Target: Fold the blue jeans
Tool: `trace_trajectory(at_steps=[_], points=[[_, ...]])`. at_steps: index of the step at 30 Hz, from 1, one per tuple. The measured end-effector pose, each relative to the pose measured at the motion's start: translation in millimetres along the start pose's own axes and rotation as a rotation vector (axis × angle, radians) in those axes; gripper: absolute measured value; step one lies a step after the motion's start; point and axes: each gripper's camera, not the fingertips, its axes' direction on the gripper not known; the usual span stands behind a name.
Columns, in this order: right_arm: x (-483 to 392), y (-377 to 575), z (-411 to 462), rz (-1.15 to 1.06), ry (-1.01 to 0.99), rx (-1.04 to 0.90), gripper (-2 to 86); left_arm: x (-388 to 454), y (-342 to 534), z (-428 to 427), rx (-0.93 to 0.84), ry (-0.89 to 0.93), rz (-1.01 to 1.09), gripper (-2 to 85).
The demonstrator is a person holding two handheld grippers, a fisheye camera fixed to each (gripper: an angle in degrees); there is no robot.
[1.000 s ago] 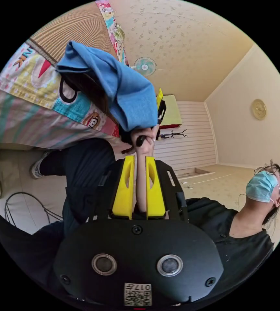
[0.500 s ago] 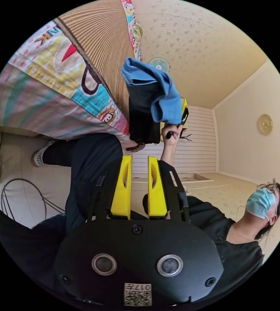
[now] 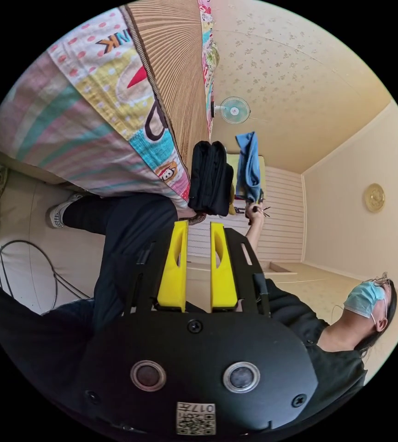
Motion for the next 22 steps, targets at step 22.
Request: trace_trajectory(at_steps=[22], points=[[189.8,297.7,136.2,-0.655,0.723,0.213,8.9,44.8,56.8,65.5,0.371,-0.590,0.438,7.9]])
